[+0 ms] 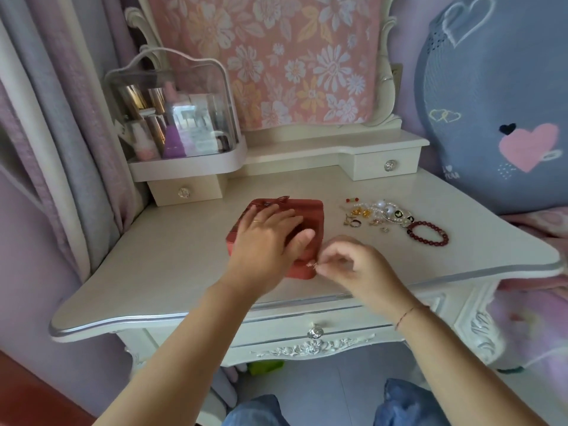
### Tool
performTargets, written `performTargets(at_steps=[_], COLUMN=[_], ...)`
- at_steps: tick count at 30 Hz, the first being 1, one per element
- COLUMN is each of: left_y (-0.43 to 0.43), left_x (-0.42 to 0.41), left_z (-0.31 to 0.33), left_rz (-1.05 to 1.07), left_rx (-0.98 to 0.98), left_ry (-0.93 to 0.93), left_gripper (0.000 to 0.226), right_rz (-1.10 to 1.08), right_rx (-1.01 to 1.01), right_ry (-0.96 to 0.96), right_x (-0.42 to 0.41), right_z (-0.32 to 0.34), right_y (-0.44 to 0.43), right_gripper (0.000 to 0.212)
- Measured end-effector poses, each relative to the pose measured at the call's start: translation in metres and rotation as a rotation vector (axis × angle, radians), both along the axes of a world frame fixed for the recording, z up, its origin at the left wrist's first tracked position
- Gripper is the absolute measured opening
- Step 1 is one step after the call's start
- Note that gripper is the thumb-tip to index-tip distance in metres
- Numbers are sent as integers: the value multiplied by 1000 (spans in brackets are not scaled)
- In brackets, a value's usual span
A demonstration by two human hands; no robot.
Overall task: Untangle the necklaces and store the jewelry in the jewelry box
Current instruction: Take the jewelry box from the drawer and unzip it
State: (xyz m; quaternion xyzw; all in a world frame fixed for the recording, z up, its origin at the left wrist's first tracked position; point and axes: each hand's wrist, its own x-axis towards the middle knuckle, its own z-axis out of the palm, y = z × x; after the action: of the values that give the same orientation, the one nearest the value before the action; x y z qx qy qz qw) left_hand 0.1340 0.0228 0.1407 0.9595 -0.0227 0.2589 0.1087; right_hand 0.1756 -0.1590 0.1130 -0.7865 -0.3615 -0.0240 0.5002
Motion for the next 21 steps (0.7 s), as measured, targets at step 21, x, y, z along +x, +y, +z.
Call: performTargets(at_steps=[21], left_y=[-1], left_x=[0], left_z=[-8], left_rz=[-42], left_rx=[-62], left_ry=[27], left_gripper=[68], right_rz=[-295], right_rx=[-20], right_ry=[96], right_x=[107], right_z=[2], right_y=[19], right_gripper=[16])
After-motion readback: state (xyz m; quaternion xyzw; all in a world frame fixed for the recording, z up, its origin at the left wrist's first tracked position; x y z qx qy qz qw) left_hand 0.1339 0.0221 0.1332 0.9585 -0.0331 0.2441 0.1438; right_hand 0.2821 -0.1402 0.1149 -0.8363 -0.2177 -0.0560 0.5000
